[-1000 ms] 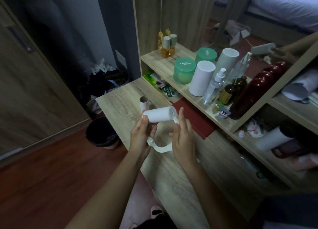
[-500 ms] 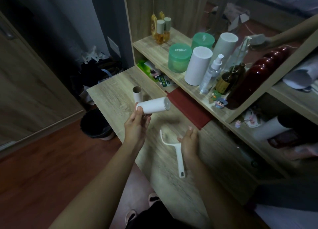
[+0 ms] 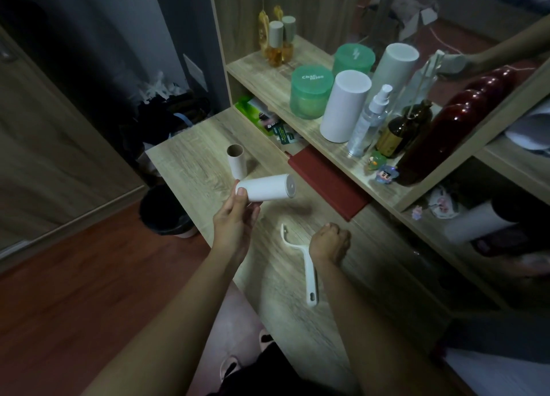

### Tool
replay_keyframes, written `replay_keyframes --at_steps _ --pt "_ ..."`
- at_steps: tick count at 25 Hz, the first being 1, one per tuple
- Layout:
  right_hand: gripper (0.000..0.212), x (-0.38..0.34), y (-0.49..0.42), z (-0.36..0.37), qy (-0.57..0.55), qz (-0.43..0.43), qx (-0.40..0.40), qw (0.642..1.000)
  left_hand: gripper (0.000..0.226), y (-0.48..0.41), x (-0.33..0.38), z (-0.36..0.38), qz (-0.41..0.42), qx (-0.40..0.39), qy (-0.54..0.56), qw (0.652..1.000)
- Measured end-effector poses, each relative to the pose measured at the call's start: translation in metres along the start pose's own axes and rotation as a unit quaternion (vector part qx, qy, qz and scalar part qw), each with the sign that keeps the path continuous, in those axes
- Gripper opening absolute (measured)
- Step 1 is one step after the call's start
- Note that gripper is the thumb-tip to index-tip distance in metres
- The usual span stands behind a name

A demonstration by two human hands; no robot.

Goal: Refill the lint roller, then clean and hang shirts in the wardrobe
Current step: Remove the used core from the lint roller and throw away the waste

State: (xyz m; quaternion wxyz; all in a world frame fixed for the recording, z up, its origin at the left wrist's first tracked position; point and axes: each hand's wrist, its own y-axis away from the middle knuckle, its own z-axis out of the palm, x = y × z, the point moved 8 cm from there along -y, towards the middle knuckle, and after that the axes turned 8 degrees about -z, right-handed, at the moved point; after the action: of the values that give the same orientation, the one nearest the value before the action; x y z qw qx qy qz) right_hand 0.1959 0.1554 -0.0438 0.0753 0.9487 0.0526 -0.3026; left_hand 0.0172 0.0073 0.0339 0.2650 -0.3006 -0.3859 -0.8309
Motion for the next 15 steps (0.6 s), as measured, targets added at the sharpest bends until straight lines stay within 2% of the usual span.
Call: replay_keyframes --at_steps 2,4,6,8,9,12,15 --pt "0.039 -0.006 0.0 -0.008 0.043 -0.036 0.005 0.998 0.038 0.0 0.0 0.001 -0.001 -0.009 0.004 1.0" --pt "0.038 -0.032 0.004 -0.027 0.023 -0.12 0.043 0.992 0.041 -0.001 0.001 0.002 -0.004 -0.016 0.006 1.0" --pt "0.034 -0.071 0.011 -0.048 -0.138 -0.215 0.036 0.966 0.045 -0.003 0.002 0.0 -0.006 -0.014 0.011 1.0" --pt "0.032 -0.109 0.021 -0.063 -0.283 -0.269 -0.062 0.919 0.044 -0.005 0.002 -0.002 -0.011 -0.011 0.014 1.0" --pt "0.036 -0.126 0.026 -0.069 -0.309 -0.295 -0.115 0.897 0.043 -0.005 0.002 -0.002 -0.013 -0.014 0.014 1.0" --pt "0.05 -0.151 0.035 -0.078 -0.266 -0.375 -0.188 0.868 0.041 -0.005 0.003 -0.003 -0.02 -0.022 0.012 0.999" --pt "0.051 -0.156 0.035 -0.085 -0.226 -0.406 -0.169 0.87 0.038 -0.003 0.005 -0.004 -0.016 -0.021 0.01 1.0"
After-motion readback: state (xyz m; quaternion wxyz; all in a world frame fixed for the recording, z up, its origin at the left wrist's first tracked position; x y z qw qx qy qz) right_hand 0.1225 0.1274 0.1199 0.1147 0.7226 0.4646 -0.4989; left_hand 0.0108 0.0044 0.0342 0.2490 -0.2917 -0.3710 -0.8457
